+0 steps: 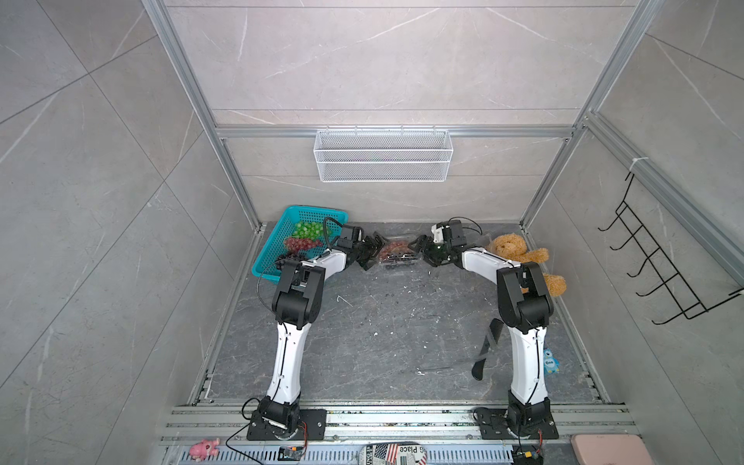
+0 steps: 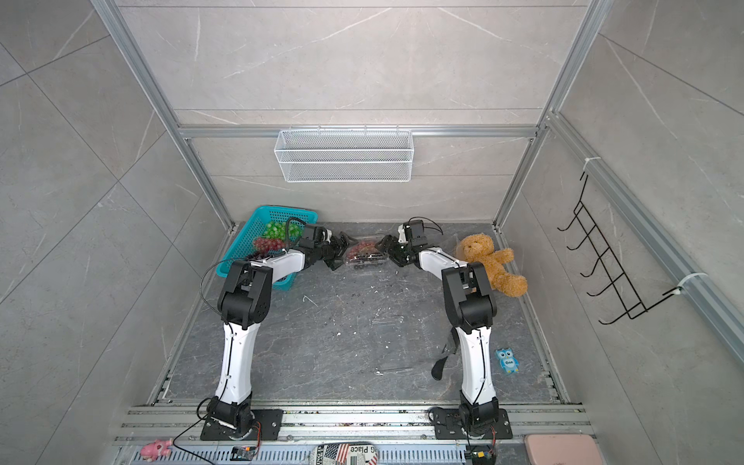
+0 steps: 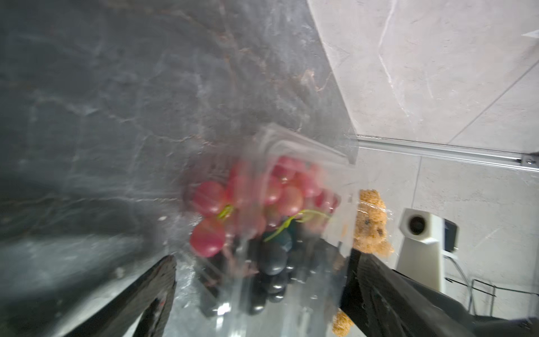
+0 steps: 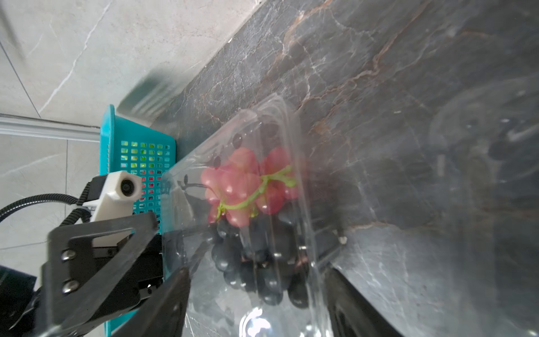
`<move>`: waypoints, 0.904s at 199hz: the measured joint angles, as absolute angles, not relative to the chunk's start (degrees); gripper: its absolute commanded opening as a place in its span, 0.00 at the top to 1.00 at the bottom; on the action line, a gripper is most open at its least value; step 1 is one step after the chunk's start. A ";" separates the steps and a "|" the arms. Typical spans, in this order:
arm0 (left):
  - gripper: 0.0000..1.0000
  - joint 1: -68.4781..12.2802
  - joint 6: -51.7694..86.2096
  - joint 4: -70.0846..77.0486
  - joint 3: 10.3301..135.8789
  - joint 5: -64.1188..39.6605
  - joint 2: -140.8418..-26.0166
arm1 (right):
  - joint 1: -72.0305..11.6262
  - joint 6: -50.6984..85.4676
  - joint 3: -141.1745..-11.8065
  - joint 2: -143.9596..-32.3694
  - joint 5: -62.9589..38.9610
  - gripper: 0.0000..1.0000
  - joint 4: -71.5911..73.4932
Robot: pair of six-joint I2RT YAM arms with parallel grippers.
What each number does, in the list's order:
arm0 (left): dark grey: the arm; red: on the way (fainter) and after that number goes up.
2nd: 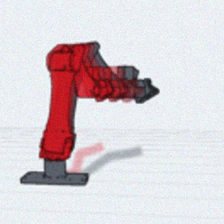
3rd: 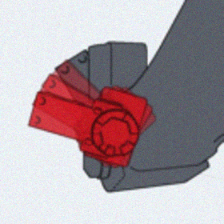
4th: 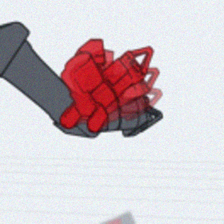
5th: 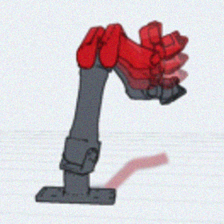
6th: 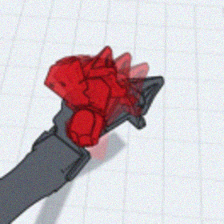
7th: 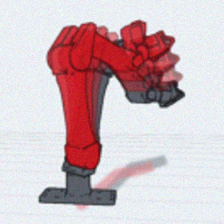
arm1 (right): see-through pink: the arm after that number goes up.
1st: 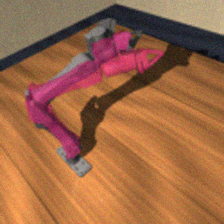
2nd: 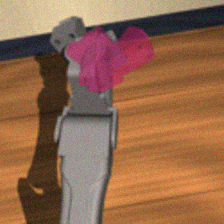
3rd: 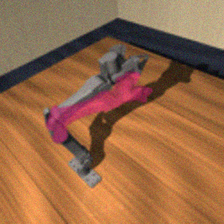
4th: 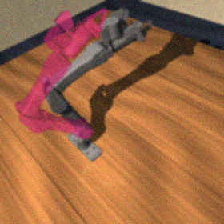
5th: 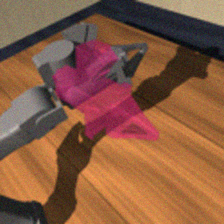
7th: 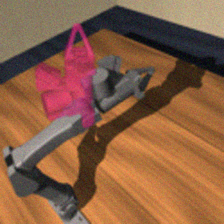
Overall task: Pack grapes into containers
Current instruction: Move the packing box to the center of the board.
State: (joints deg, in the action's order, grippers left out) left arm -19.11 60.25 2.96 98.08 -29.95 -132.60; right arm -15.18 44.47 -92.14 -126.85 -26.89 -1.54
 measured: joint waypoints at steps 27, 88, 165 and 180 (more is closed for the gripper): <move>0.01 -18.26 60.20 1.15 104.01 -30.28 -135.24 | -15.35 46.04 -95.13 -128.97 -26.87 0.30 -1.89; 0.01 -16.93 59.55 -5.04 113.80 -31.66 -141.62 | -15.51 48.05 -103.63 -134.32 -27.07 0.31 -3.29; 0.01 -15.68 58.46 -10.81 121.40 -32.25 -144.77 | -15.51 48.49 -110.04 -138.02 -27.33 0.30 -6.42; 0.01 -15.42 58.26 -11.94 122.76 -32.58 -144.77 | -15.53 48.45 -110.17 -138.02 -27.35 0.27 -6.70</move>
State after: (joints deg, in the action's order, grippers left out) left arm -15.42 58.26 -11.94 122.76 -32.58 -144.77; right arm -15.53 48.45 -110.17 -138.02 -27.35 -6.70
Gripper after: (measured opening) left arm 0.994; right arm 0.712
